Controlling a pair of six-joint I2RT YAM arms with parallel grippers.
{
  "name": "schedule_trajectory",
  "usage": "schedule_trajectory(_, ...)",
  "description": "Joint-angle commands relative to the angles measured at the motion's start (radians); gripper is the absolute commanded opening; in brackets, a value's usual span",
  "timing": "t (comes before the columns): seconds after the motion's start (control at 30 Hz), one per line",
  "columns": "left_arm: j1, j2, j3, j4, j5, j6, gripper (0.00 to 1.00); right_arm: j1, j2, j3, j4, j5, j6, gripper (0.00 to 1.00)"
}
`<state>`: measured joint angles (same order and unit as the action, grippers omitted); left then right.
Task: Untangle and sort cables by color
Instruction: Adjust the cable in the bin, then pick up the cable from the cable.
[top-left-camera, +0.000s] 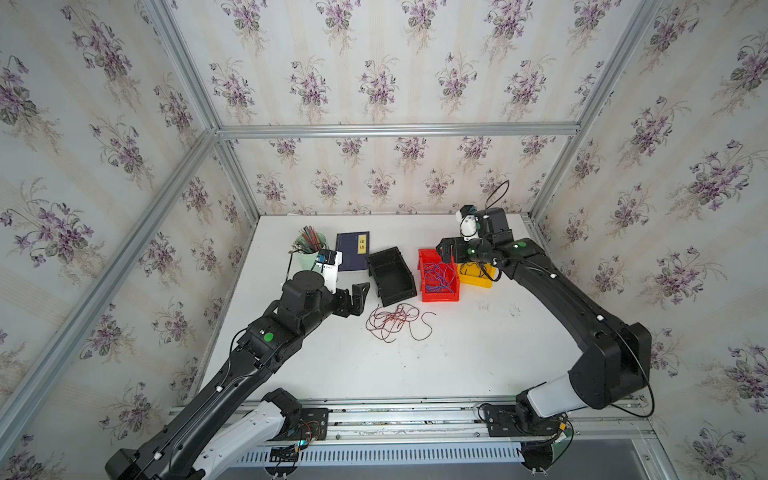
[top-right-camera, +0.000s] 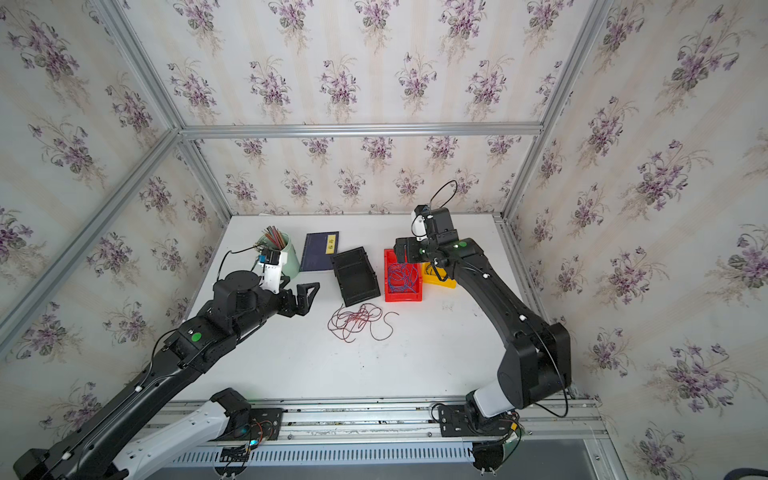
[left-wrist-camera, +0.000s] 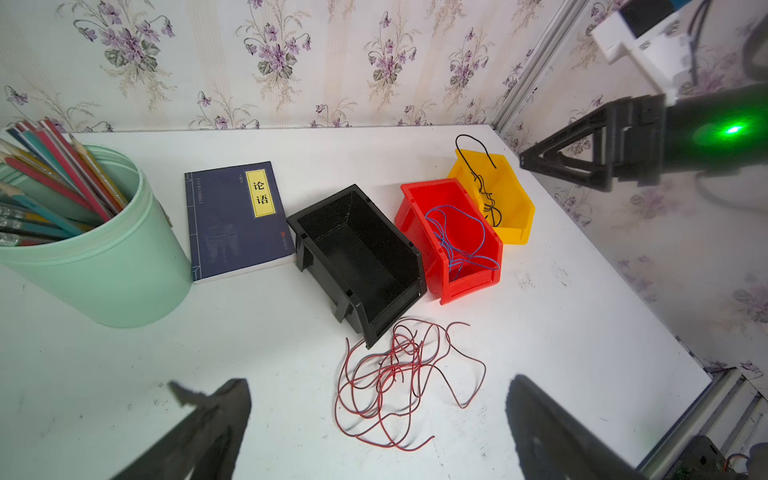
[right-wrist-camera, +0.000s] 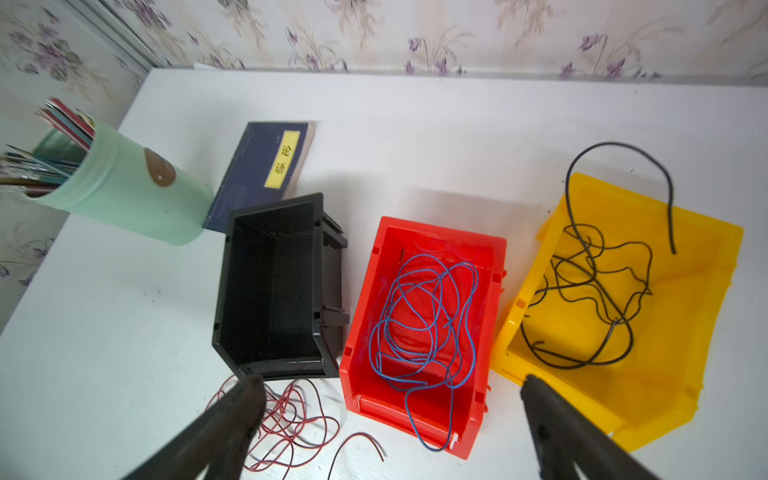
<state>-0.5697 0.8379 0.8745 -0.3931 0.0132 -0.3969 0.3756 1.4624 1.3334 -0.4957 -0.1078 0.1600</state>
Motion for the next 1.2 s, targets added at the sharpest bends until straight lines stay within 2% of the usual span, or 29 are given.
schedule_trajectory(0.0, 0.002, -0.023, -0.010, -0.005, -0.037, -0.035, 0.99, -0.005, -0.072, -0.031, 0.065, 0.162, 0.177, 1.00)
schedule_trajectory(0.03, 0.002, -0.031, -0.015, -0.009, -0.038, -0.043, 0.99, -0.019, -0.086, -0.037, 0.038, 0.167, 0.255, 1.00)
schedule_trajectory(0.07, 0.002, -0.040, -0.022, -0.009, -0.033, -0.050, 0.99, -0.039, -0.092, -0.046, 0.042, 0.098, 0.269, 1.00)
schedule_trajectory(0.1, 0.002, -0.047, -0.028, -0.007, -0.020, -0.058, 0.99, -0.064, -0.093, -0.062, 0.074, -0.064, 0.213, 1.00)
schedule_trajectory(0.13, 0.002, -0.052, -0.033, -0.010, -0.006, -0.062, 0.99, -0.073, -0.087, -0.065, 0.077, -0.161, 0.181, 0.98)
schedule_trajectory(0.2, 0.002, -0.054, -0.035, -0.027, 0.024, -0.066, 0.99, -0.073, -0.077, -0.064, 0.042, -0.230, 0.181, 0.94)
schedule_trajectory(0.27, 0.002, -0.051, -0.042, -0.036, 0.064, -0.063, 0.99, -0.071, -0.080, -0.094, 0.022, -0.292, 0.196, 0.85)
schedule_trajectory(0.3, 0.002, -0.049, -0.050, -0.035, 0.097, -0.050, 0.99, -0.072, -0.084, -0.115, 0.003, -0.312, 0.212, 0.79)
schedule_trajectory(0.4, 0.002, -0.030, -0.065, -0.041, 0.184, -0.011, 0.99, -0.063, -0.103, -0.215, -0.049, -0.358, 0.263, 0.70)
schedule_trajectory(0.6, -0.007, -0.012, -0.143, 0.015, 0.291, -0.021, 0.99, 0.045, -0.183, -0.504, 0.026, -0.375, 0.391, 0.59)
schedule_trajectory(0.73, -0.015, -0.027, -0.182, 0.050, 0.282, -0.059, 0.99, 0.114, -0.164, -0.624, 0.118, -0.355, 0.445, 0.52)
schedule_trajectory(0.83, -0.015, -0.042, -0.196, 0.068, 0.274, -0.069, 0.99, 0.138, -0.122, -0.643, 0.146, -0.313, 0.448, 0.48)
schedule_trajectory(1.17, -0.014, -0.101, -0.195, 0.008, 0.226, -0.064, 0.99, 0.233, 0.044, -0.598, 0.203, -0.234, 0.416, 0.46)
